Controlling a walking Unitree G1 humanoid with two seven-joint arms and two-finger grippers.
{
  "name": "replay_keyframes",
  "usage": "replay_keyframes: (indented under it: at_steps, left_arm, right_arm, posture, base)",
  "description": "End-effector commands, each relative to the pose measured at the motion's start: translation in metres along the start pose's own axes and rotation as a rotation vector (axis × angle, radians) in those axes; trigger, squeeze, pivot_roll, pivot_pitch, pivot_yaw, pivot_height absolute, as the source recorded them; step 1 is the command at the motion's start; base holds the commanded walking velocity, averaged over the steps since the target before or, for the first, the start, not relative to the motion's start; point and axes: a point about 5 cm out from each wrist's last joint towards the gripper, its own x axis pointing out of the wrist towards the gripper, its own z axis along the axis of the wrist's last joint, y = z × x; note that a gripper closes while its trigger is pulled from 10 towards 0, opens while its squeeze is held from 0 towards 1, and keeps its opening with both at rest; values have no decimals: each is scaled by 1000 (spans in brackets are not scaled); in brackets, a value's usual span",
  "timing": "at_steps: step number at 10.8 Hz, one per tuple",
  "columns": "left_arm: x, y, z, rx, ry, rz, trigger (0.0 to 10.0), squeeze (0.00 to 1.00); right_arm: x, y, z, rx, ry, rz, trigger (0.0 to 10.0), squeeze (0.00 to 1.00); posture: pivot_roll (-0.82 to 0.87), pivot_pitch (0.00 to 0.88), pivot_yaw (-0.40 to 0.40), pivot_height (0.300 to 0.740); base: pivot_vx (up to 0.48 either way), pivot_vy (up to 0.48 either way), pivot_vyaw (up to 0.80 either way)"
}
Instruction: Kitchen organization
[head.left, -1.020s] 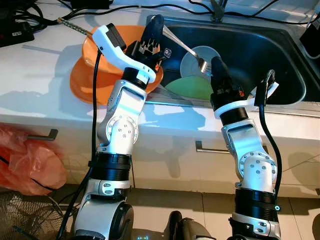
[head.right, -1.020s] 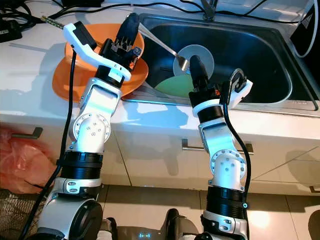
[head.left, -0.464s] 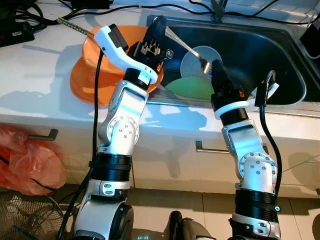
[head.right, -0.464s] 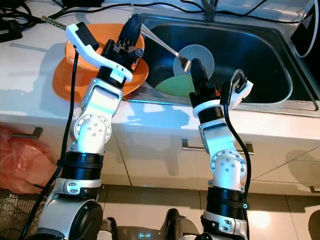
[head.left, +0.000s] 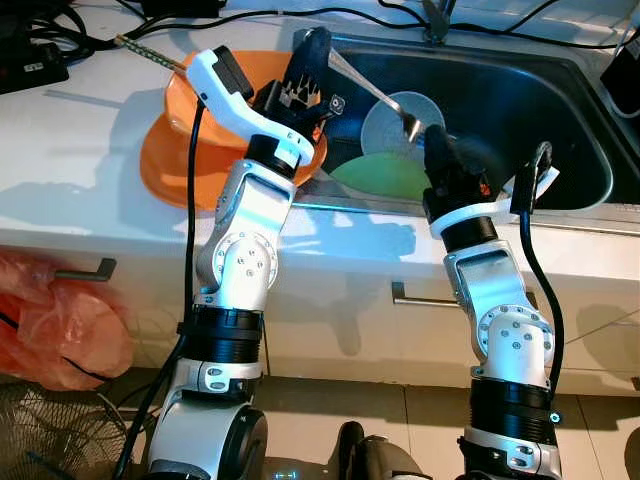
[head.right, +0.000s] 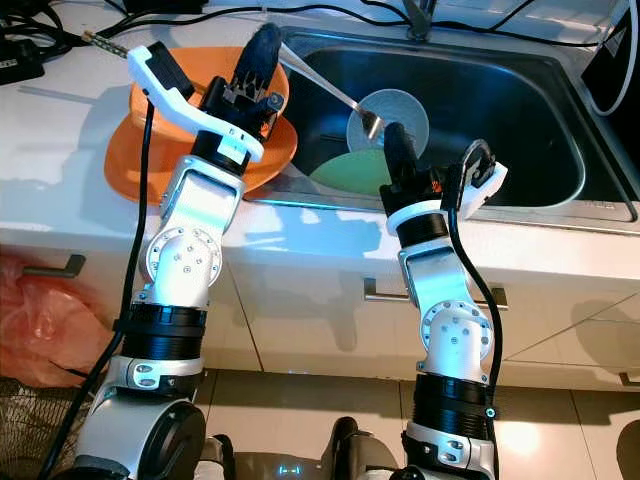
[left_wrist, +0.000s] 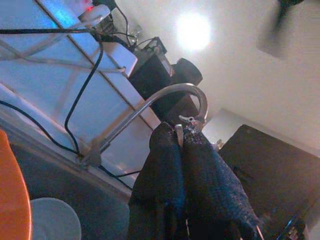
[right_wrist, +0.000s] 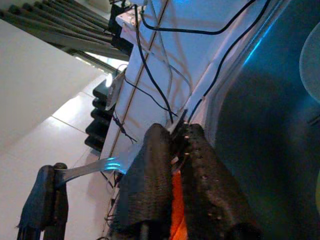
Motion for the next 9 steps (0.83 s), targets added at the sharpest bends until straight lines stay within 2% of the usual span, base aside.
replay_keyframes:
  at_steps: [1, 4, 5, 6, 7, 9]
  left_arm:
    - [-2, -14, -25, -92, 34, -7, 10000, 0]
    - [-3, -14, -25, -77, 38, -7, 10000, 0]
    - [-2, -14, -25, -70, 40, -8, 10000, 0]
    - [-2, -14, -25, -66, 41, -7, 7922, 0]
    - [-3, -14, -25, -59, 43, -1, 0, 0]
    - [-3, -14, -26, -57, 46, -2, 0, 0]
  right_arm:
    - [-2, 2, -4, 27, -8, 11, 0, 0]
    - [-2, 1, -4, 19, -4, 10, 0, 0]
    - [-2, 1, -5, 15, 3, 9, 1804, 0]
    - [-2, 0, -6, 9, 9, 2, 10000, 0]
    - [-2, 0, -7, 9, 9, -1, 10000, 0]
    - [-2, -1, -6, 10, 7, -2, 10000, 0]
  posture:
    - [107, 189, -60, 740]
    - [109, 189, -61, 740]
    - [109, 189, -61, 740]
    - [110, 187, -61, 740]
    - [109, 187, -61, 740]
    - [108, 188, -61, 740]
  base:
    - [0, 0, 0]
    - [0, 0, 0]
    - [0, 0, 0]
    - [0, 0, 0]
    - [0, 0, 0]
    - [0, 0, 0]
